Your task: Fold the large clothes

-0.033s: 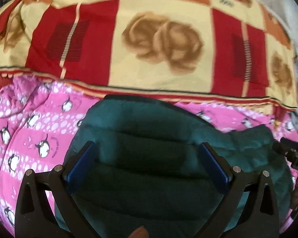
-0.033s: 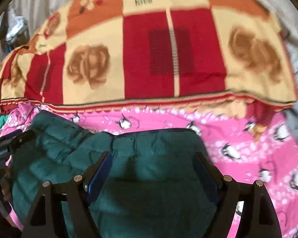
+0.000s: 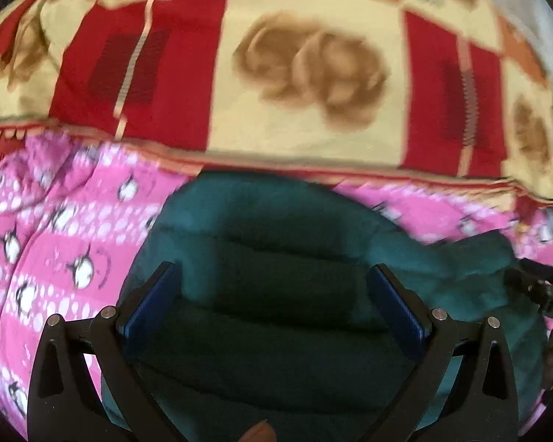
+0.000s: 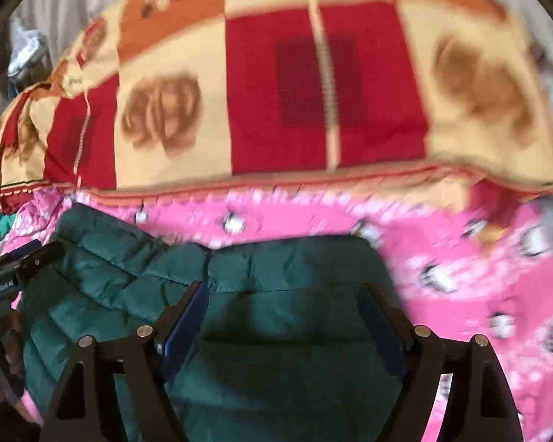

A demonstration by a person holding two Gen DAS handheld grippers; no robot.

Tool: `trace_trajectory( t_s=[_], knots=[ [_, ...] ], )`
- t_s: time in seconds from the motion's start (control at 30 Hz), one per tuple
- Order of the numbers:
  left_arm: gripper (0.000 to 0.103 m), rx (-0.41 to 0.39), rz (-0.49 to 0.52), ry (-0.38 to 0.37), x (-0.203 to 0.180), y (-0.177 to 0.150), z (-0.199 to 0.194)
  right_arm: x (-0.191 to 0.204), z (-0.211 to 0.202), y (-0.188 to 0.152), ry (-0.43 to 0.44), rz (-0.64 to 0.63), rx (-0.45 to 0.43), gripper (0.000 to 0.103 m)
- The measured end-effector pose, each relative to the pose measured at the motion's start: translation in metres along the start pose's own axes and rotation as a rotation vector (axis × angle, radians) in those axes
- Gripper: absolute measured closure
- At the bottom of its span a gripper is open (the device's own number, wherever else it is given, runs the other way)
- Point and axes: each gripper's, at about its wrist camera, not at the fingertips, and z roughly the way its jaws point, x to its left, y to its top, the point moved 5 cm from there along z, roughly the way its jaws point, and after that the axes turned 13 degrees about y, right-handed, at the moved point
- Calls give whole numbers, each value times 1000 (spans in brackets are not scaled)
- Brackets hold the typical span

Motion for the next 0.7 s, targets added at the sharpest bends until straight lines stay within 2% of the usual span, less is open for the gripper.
trace_trajectory(
  t_s=[0.07,0.1,0.23,0.37,0.43,0.53,0.63,0.7],
  knots=[
    [0,56,19,31,0,-9,21,-14,29,-7,-5,3,96,21],
    [0,70,19,40,0,-12,29,-20,37,-10,17,17,100,21],
    [0,75,48,125,-6,-18,47,-37,44,-15,53,72,44,19],
    [0,68,83,173,-11,-19,50,-38,47,-18,33,74,38,18],
    [0,50,74,161,-8,-18,43,-35,44,-18,15,66,41,18],
    [0,16,33,103,0,-14,23,-29,28,-16,-30,40,27,20],
    [0,-59,-2,48,7,-8,-13,-16,-16,-13,-7,75,-105,26],
    [0,-104,28,-7,-1,-12,-36,1,-44,-16,40,76,-190,26]
  ],
)
